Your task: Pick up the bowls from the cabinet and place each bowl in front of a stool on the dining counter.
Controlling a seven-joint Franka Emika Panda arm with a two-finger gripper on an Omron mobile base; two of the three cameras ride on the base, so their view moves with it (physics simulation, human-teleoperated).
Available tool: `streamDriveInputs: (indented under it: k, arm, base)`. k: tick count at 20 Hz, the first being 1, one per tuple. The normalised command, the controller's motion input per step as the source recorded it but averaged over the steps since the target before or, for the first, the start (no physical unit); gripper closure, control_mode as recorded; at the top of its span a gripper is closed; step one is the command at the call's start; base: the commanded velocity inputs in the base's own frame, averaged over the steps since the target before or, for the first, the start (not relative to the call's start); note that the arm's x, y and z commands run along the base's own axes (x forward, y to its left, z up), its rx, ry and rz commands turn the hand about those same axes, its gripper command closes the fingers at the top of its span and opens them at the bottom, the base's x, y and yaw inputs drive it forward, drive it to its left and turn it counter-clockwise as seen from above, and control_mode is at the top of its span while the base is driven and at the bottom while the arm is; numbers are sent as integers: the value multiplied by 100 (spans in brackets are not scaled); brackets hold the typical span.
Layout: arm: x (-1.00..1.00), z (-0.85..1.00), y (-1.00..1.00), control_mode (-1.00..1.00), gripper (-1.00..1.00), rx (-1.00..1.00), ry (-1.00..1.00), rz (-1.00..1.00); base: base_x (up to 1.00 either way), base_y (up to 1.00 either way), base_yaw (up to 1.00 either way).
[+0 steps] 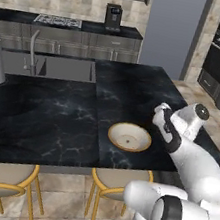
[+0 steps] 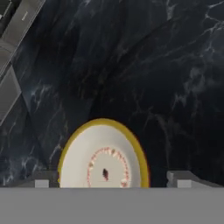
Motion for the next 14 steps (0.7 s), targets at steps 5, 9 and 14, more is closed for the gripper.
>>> streamDriveInputs:
  k: [5,9,14]
  arm:
    - [-99,88,0,-100,-100,-8,0,23]
    - [-100,26,5,-100,-100,-10,0,28]
    - [-99,43,5,-100,-100,-9,1,24]
  base:
    - [0,0,0]
    - [0,0,0]
    - [0,0,0]
